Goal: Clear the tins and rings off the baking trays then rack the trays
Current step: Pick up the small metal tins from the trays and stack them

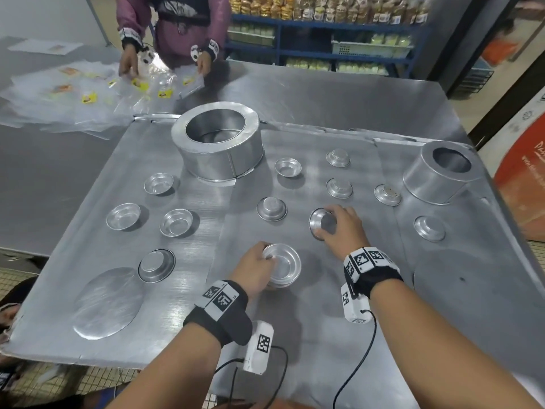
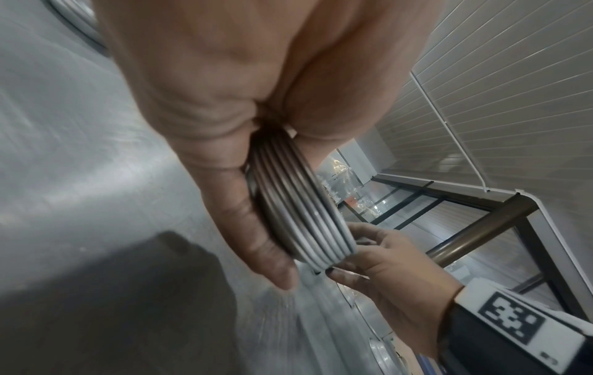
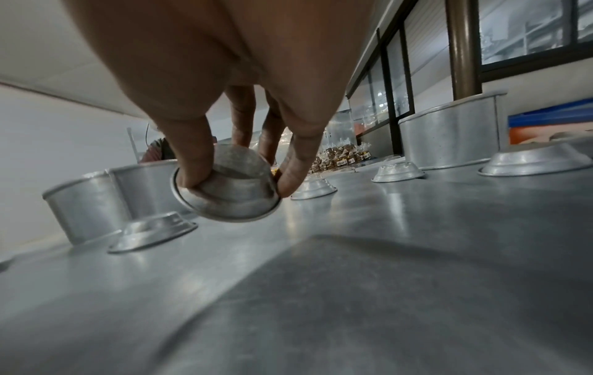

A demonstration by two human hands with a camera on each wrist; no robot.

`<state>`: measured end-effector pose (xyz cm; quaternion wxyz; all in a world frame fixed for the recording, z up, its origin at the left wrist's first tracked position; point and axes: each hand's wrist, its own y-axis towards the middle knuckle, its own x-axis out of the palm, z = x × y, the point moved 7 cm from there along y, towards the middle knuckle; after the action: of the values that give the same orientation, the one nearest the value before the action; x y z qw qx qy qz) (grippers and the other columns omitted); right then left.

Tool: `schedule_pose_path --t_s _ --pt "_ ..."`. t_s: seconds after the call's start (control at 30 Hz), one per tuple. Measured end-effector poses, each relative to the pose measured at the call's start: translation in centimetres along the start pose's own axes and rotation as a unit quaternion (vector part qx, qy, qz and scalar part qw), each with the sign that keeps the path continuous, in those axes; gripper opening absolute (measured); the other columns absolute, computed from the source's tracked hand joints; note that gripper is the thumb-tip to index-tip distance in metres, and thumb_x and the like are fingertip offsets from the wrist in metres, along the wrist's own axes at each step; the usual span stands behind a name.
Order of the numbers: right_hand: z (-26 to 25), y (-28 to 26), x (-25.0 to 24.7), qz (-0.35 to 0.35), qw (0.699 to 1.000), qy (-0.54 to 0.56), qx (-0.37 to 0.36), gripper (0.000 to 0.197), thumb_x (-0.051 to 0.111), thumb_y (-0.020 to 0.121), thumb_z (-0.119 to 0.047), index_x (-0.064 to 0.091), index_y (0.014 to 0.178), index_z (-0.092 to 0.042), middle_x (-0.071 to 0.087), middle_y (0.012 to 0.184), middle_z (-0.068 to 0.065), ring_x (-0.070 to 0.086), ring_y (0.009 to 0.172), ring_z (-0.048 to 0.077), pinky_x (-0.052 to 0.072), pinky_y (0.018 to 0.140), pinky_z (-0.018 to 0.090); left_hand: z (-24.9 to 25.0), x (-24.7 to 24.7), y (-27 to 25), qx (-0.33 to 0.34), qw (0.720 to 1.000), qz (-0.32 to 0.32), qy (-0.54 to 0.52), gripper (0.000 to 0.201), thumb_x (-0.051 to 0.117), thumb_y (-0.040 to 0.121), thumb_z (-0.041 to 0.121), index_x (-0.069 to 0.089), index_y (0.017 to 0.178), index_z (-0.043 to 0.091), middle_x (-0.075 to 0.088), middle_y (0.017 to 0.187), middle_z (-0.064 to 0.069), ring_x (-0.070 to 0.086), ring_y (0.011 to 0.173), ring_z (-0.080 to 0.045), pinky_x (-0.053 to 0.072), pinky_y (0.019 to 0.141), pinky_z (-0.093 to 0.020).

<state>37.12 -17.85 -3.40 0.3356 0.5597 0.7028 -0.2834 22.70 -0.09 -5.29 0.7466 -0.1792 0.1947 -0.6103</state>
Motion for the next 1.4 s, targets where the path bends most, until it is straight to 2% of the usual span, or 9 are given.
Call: schedule_pose_path --t_s 0.17,0.33,0.5,0.6,0.73,0.93,1.1,1.2,1.4 --pt "-0.8 -2.9 -0.8 0.019 0.99 0.141 -0.009 0.067 0.081 0.073 -0.01 0.055 0.133 -0.027 0.04 0.111 0.0 0.055 0.106 0.017 0.05 0.096 0.029 -0.1 0.4 -0.6 -0.018 1.0 -0.008 -0.007 0.038 0.057 0.067 0.024 0.062 0.104 0.015 0.066 0.112 -0.021 0.065 0.106 -0.043 0.055 0.084 -0.064" --pt "-2.6 -7.1 -1.6 -0.012 0.956 0.285 -0.073 0.066 0.079 0.08 -0.011 0.052 0.125 -0.051 0.035 0.119 0.0 0.056 0.11 0.007 0.047 0.099 0.02 -0.3 1.2 -0.7 -0.043 0.998 -0.009 -0.055 0.026 0.061 0.089 0.03 0.062 0.107 0.011 0.063 0.117 -0.022 0.065 0.096 -0.037 0.055 0.081 -0.065" --pt "-3.4 -10.4 -2.0 -0.003 0.936 0.341 -0.086 0.055 0.082 0.076 -0.011 0.054 0.117 -0.036 0.042 0.125 -0.006 0.057 0.104 0.001 0.052 0.09 0.021 -0.8 2.4 -0.2 -0.047 0.996 -0.042 -0.057 0.062 0.043 0.087 0.071 0.065 0.119 0.022 0.069 0.118 -0.008 0.069 0.104 -0.031 0.062 0.075 -0.047" --pt "-2.8 -11.7 -1.6 -0.019 0.93 0.358 -0.086 0.054 0.082 0.075 -0.011 0.051 0.114 -0.03 0.056 0.125 -0.011 0.061 0.112 0.015 0.052 0.097 0.032 -0.7 3.4 0.3 -0.037 0.996 -0.069 -0.051 0.074 0.047 0.074 0.083 0.07 0.115 0.025 0.074 0.112 -0.005 0.071 0.103 -0.029 0.056 0.092 -0.051" --pt "-1.5 -12.3 -1.8 -0.022 0.943 0.319 -0.093 0.047 0.082 0.073 -0.015 0.051 0.108 -0.022 0.057 0.133 -0.011 0.061 0.118 0.013 0.048 0.104 0.038 -0.1 4.6 0.7 -0.012 0.997 -0.066 -0.032 0.047 0.067 0.075 0.059 0.068 0.103 0.022 0.074 0.108 -0.01 0.07 0.102 -0.035 0.053 0.094 -0.06" --pt "1.3 -12.5 -3.3 -0.055 0.955 0.284 -0.07 0.042 0.076 0.073 -0.016 0.056 0.109 -0.023 0.063 0.126 -0.015 0.057 0.12 0.003 0.046 0.104 0.028 0.8 7.5 0.6 -0.002 0.995 -0.091 -0.036 0.017 0.056 0.092 0.009 0.056 0.109 0.008 0.062 0.114 -0.025 0.066 0.099 -0.045 0.056 0.076 -0.065" --pt "6.5 -9.9 -5.3 -0.017 0.984 0.176 -0.017 0.033 0.07 0.079 -0.007 0.06 0.108 -0.02 0.068 0.108 -0.012 0.063 0.104 0.003 0.053 0.094 0.032 1.2 10.2 1.1 0.002 0.996 -0.087 -0.014 0.018 0.054 0.092 0.006 0.056 0.11 0.009 0.059 0.118 -0.025 0.065 0.099 -0.046 0.059 0.071 -0.058" --pt "10.3 -7.2 -7.2 0.03 0.998 0.05 0.024 0.026 0.071 0.081 -0.013 0.064 0.106 -0.012 0.07 0.104 -0.001 0.066 0.096 0.017 0.053 0.091 0.036 1.8 11.7 1.5 0.01 0.996 -0.086 0.0 0.018 0.058 0.087 0.011 0.059 0.105 0.013 0.061 0.117 -0.023 0.065 0.102 -0.047 0.058 0.074 -0.062" --pt "16.4 -1.2 -11.2 0.06 0.989 -0.111 0.078 0.034 0.068 0.083 -0.015 0.063 0.114 -0.004 0.064 0.117 0.015 0.051 0.116 0.034 0.038 0.101 0.035 2.8 14.2 2.5 0.009 0.997 -0.076 0.004 0.014 0.057 0.089 0.01 0.058 0.103 0.013 0.06 0.112 -0.021 0.064 0.1 -0.046 0.058 0.073 -0.063"
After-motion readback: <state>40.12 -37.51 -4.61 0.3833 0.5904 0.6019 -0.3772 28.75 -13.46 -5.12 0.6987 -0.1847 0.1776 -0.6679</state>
